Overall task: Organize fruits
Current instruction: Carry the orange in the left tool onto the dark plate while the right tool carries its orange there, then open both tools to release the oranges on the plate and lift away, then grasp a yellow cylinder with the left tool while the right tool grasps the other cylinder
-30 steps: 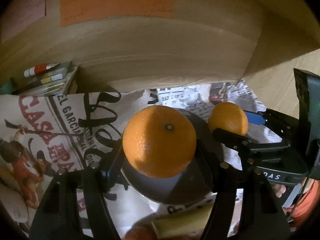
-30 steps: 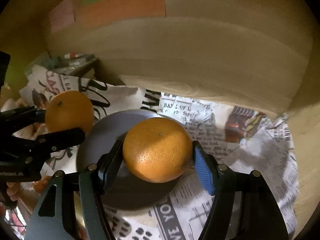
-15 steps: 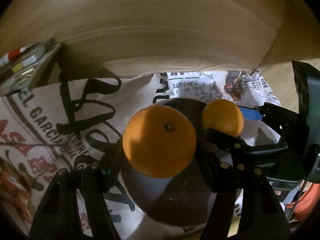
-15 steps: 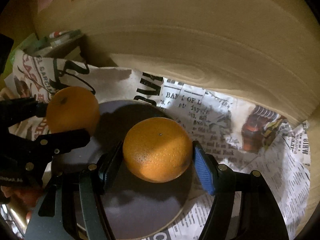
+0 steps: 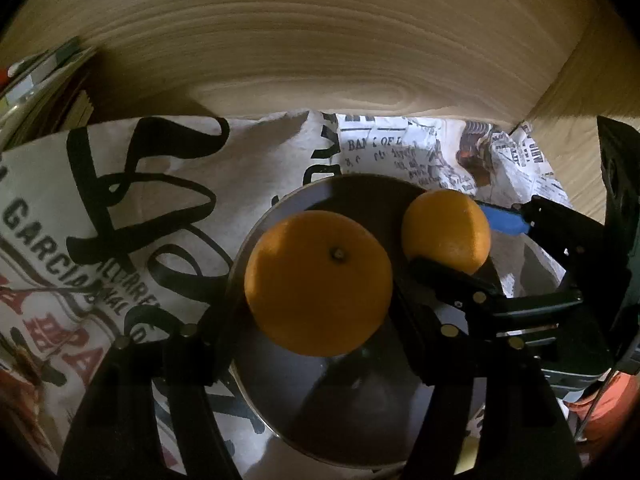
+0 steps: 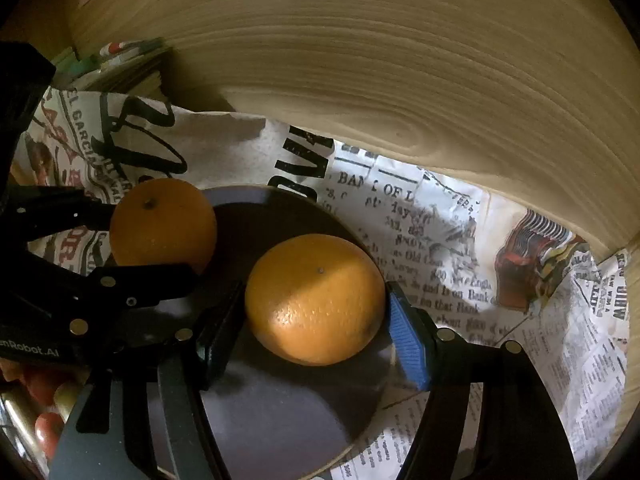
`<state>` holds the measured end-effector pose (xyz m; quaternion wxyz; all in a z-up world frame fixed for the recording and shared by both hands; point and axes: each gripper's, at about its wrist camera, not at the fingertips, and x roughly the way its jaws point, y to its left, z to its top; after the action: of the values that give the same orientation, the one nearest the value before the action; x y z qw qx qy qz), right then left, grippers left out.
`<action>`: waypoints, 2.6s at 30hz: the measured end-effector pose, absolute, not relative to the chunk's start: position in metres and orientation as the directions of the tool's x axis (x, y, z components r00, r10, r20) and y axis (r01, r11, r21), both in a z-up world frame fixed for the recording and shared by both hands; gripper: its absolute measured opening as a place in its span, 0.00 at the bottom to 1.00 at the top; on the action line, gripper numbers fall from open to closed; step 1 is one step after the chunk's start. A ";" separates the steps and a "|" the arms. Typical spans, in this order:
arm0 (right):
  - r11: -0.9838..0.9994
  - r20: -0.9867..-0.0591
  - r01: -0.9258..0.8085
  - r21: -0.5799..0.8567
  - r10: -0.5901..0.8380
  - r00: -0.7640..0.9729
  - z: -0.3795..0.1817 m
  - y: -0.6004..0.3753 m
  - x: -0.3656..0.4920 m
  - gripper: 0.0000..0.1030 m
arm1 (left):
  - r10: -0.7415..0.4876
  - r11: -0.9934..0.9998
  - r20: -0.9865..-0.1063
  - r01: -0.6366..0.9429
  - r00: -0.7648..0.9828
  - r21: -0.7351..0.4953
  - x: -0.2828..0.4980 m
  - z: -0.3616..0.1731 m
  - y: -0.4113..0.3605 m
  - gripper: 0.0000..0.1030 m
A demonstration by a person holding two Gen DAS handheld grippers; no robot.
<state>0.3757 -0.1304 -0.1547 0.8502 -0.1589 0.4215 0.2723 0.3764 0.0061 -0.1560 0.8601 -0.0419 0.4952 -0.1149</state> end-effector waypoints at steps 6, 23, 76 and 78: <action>0.799 -0.762 -0.593 -0.099 0.323 0.562 -0.142 -0.131 0.366 0.76 | -0.281 0.960 -0.824 0.151 0.491 -0.237 0.373 -0.149 0.016 0.68; 0.811 -0.654 -0.584 -0.035 0.423 0.627 -0.077 -0.155 0.300 0.82 | -0.170 0.985 -0.694 0.145 0.700 -0.094 0.280 -0.074 0.033 0.80; 0.679 -0.827 -0.734 -0.021 0.400 0.394 -0.156 -0.148 0.213 0.39 | -0.186 0.982 -0.759 0.142 0.625 -0.124 0.105 -0.168 0.051 0.63; 0.685 -0.826 -0.728 -0.036 0.389 0.407 -0.154 -0.154 0.207 0.38 | -0.201 0.979 -0.765 0.137 0.612 -0.148 0.104 -0.168 0.055 0.55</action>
<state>0.2068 -0.1540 -0.1543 0.8145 -0.2001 0.4230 0.3430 0.1043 0.0550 -0.1683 0.8970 -0.0374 0.4302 -0.0942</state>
